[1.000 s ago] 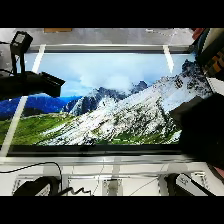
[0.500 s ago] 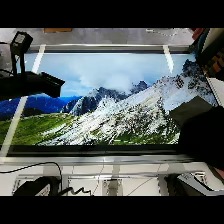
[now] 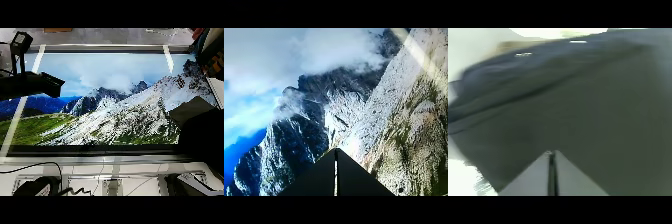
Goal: Fold the clothes and pants, and hang the long-sleeved shirts on hangers.
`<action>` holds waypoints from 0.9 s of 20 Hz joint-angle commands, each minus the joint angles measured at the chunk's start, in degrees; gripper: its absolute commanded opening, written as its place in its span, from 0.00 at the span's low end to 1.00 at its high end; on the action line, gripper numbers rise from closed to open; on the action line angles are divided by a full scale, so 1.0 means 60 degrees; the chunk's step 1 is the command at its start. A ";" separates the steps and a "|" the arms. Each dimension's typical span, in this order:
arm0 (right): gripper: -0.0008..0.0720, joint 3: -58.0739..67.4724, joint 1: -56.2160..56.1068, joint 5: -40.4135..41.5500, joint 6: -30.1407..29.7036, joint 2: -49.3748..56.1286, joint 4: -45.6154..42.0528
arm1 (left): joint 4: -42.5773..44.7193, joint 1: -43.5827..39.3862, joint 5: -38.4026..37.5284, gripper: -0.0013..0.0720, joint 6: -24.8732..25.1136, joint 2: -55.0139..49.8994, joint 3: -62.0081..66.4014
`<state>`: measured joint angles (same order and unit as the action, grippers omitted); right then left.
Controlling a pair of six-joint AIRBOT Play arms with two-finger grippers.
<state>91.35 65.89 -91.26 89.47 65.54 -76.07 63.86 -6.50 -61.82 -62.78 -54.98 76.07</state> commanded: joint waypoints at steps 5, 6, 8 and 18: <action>0.05 0.0004 -0.5373 0.1264 -0.0539 0.0007 0.0769 | 0.0004 0.0007 0.0004 0.03 0.0004 0.0007 -0.0004; 0.05 0.0004 -0.6386 0.1555 -0.0637 0.0007 0.0688 | 0.0004 0.0007 0.0004 0.03 0.0004 0.0007 -0.0004; 0.05 0.0004 -0.8422 0.1982 -0.1406 0.0007 0.0495 | 0.0000 0.0007 0.0004 0.03 0.0004 0.0007 -0.0004; 0.05 0.0000 -1.4014 0.3894 -0.0237 0.0597 -0.3461 | 0.0000 0.0007 0.0000 0.03 0.0004 0.0007 -0.0004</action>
<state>91.35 -13.91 -69.52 85.19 67.64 -92.16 63.86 -6.50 -61.80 -62.76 -54.96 76.07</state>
